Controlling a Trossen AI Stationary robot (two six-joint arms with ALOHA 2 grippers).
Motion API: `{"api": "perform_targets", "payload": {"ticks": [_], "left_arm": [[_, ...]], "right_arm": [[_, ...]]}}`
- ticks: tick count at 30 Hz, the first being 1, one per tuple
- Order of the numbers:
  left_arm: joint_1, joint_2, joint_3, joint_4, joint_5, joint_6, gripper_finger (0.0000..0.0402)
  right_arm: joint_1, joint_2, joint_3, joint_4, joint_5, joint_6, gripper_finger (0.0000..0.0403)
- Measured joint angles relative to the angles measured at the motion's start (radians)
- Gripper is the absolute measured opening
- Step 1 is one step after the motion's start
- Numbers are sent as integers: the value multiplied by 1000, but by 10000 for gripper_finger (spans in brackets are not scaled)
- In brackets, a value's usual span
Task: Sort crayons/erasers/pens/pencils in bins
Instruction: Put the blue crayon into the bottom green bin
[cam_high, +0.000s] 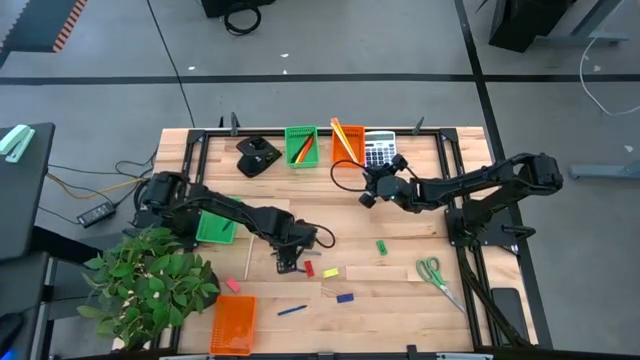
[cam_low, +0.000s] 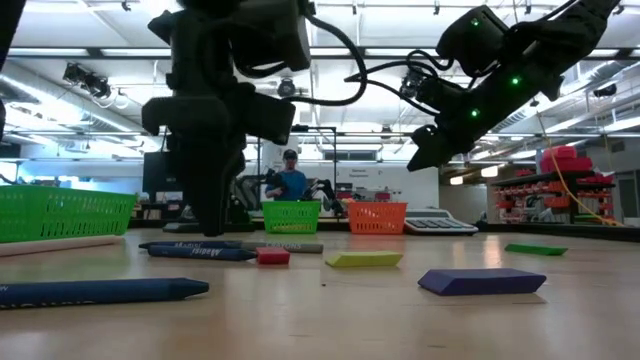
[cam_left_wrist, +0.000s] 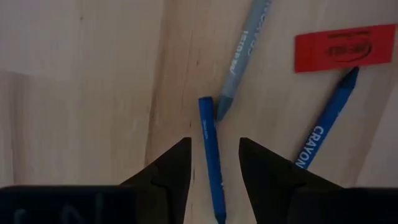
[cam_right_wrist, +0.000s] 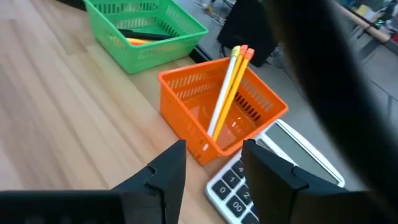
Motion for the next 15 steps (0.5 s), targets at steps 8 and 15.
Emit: {"api": "perform_targets", "payload": {"ticks": [8,15], "left_arm": [[-4,42,3,-38,-17,-23,146],[-7,77,6,-45,-25,-10,135]], "right_arm": [[4,0,0,-32,-67,32,162],[38,-1,0,-106,-70,87,162]]}}
